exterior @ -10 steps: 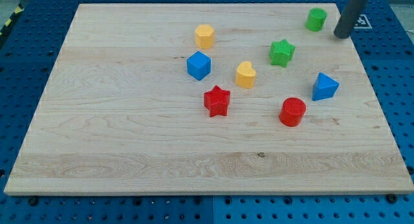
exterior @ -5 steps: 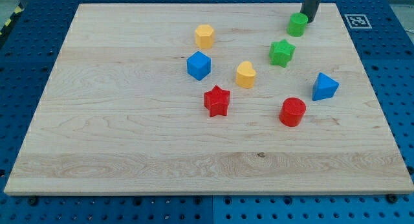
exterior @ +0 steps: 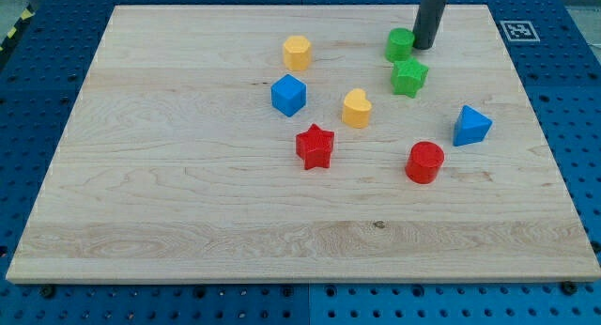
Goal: Move green circle towards yellow heart
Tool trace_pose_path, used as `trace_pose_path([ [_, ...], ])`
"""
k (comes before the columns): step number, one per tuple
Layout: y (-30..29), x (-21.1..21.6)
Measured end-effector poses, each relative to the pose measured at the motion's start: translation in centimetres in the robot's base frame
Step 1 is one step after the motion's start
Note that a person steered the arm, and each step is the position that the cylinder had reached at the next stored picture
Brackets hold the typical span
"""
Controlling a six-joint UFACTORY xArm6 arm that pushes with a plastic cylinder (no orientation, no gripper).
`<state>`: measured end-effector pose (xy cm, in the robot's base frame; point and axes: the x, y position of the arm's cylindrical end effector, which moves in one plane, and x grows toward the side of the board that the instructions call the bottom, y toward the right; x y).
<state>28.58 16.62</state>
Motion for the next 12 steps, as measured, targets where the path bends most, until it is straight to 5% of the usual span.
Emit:
trace_pose_path([
  [10,-12.0,0.9],
  [12,-12.3,-4.0],
])
